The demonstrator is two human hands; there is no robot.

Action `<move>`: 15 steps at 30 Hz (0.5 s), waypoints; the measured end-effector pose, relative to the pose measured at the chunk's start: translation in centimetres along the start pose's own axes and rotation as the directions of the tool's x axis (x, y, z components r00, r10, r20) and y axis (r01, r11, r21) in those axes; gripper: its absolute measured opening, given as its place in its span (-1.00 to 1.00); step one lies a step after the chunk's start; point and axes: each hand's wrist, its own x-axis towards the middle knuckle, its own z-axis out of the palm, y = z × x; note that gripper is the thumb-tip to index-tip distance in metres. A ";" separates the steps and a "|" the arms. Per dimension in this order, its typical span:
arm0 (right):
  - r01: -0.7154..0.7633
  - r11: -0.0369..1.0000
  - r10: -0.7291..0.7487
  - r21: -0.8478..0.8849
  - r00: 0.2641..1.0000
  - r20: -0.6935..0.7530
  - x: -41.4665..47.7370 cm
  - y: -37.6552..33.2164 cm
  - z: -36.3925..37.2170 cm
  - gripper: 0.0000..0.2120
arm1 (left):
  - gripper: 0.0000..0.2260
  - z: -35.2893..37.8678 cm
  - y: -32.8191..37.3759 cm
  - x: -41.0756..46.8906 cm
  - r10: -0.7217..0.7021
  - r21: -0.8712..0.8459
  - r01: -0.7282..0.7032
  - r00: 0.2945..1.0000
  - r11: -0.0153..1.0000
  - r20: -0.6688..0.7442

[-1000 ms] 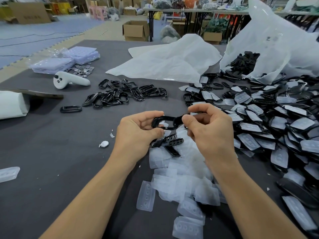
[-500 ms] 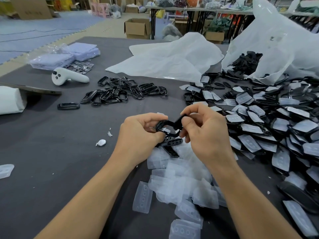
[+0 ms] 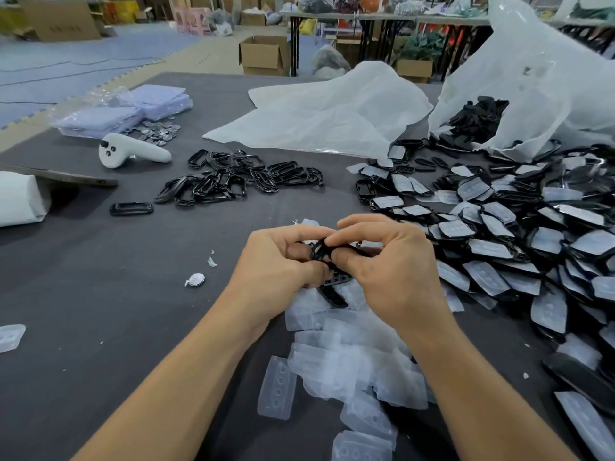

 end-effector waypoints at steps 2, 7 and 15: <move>-0.026 0.998 0.026 0.054 1.000 -0.006 0.0 0.1 0.1 -0.72 | -0.58 -0.2 -0.2 0.1 0.005 -0.003 -0.006 1.000 1.000 -0.006; -0.134 0.989 0.128 0.069 0.988 0.088 0.0 0.3 0.0 -0.79 | -0.65 -0.2 -0.2 0.1 0.043 0.000 -0.043 0.995 0.999 -0.090; -0.164 0.975 0.137 0.150 0.975 0.178 -0.1 -0.1 -0.3 -0.82 | -0.88 0.1 -0.2 0.0 0.035 -0.031 -0.040 0.989 0.999 -0.147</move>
